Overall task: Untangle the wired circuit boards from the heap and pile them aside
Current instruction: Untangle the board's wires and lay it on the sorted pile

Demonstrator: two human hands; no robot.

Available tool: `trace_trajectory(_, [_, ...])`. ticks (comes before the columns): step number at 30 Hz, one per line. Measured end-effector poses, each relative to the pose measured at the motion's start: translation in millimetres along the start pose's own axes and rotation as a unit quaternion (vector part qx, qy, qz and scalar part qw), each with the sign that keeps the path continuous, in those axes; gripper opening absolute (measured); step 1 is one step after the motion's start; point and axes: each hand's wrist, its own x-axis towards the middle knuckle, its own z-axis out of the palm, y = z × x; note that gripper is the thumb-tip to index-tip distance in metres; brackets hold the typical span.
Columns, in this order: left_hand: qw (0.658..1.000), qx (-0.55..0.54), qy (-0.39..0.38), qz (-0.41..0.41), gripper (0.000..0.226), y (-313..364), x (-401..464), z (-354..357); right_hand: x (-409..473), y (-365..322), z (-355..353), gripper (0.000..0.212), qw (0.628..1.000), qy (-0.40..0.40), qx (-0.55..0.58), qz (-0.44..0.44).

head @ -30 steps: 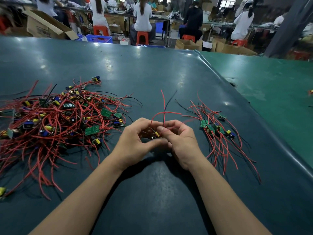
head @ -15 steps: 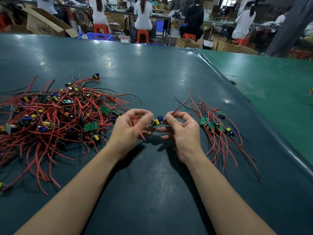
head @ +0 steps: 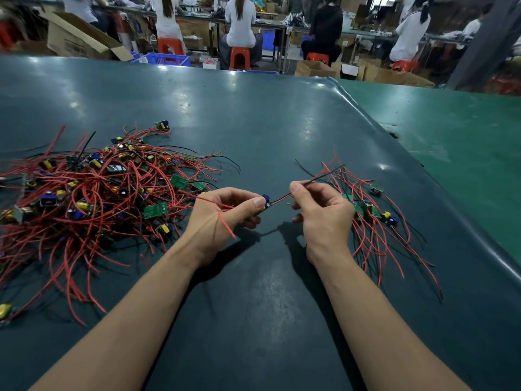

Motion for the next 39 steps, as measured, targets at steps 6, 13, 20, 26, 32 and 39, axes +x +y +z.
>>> trace_trajectory(6, [1.000, 0.005, -0.016, 0.004, 0.003, -0.3, -0.3, -0.5, 4.5, 1.9, -1.4, 0.023, 0.999, 0.041, 0.008, 0.026])
trace_trajectory(13, [0.999, 0.028, -0.020, 0.000, 0.025, -0.7, -0.6, -2.9, 8.5, -2.8, -8.5, 0.030, 0.996, -0.019, 0.051, 0.066])
trace_trajectory(20, [1.000, -0.001, -0.010, 0.012, 0.026, -2.8, 0.4, -2.8, 6.9, -0.5, -10.4, 0.024, 0.994, -0.070, 0.046, 0.070])
trace_trajectory(26, [1.000, -0.003, -0.011, 0.013, 0.024, -3.4, 0.5, -2.6, 6.0, 2.9, -8.9, 0.020, 0.996, -0.055, 0.022, 0.064])
trace_trajectory(32, [0.998, -0.037, 0.054, 0.022, 0.011, -5.8, 3.6, -2.0, 2.5, 2.6, -5.4, 0.019, 0.996, -0.070, 0.003, 0.046])
trace_trajectory(39, [0.998, -0.040, 0.043, 0.017, 0.018, -5.4, 4.2, -4.7, 2.7, -2.1, -5.8, 0.017, 0.992, -0.092, 0.050, 0.073])
